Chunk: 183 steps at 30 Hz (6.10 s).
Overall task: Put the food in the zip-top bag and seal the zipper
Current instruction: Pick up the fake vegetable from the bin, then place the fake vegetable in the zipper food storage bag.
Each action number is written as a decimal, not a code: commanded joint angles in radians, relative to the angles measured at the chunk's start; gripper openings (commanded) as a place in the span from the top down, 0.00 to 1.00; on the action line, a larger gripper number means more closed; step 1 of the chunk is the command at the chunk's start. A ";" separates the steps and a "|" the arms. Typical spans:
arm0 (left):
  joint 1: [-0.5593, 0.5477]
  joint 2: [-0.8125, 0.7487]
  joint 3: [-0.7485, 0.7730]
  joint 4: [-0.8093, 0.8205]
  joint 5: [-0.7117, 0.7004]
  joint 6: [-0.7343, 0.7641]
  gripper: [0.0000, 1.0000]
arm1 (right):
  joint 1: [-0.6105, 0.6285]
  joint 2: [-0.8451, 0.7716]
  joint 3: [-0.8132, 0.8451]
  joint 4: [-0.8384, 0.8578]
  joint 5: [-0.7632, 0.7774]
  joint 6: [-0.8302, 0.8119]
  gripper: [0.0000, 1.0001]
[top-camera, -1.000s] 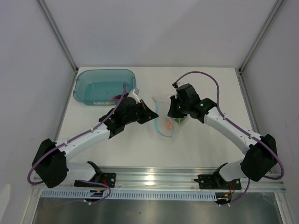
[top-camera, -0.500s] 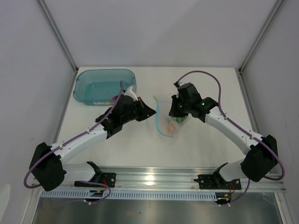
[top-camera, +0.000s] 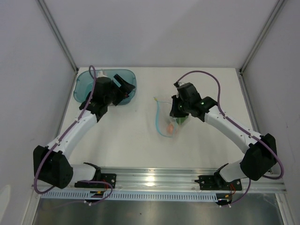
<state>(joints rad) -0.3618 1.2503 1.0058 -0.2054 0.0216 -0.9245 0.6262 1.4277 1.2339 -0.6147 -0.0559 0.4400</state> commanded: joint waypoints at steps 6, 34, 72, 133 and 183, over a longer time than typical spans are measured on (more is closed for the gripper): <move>0.162 0.294 0.380 -0.337 -0.065 -0.184 0.09 | -0.006 0.056 0.075 -0.005 0.027 -0.024 1.00; 0.277 0.963 1.125 -0.976 -0.123 -0.600 0.14 | -0.043 0.093 0.006 0.024 0.024 -0.035 1.00; 0.277 1.110 1.130 -1.043 -0.078 -0.717 0.19 | -0.074 0.037 -0.053 0.050 0.001 -0.035 1.00; -0.097 -0.060 -0.036 0.177 0.219 -0.058 0.99 | -0.125 -0.047 0.016 -0.010 0.048 -0.024 1.00; -0.324 0.350 0.097 0.180 0.577 -0.025 0.99 | -0.022 -0.223 -0.143 0.072 -0.061 -0.089 1.00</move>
<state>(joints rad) -0.6930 1.5860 1.0351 0.0921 0.6868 -0.9844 0.5896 1.2434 1.0908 -0.5922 -0.0906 0.3405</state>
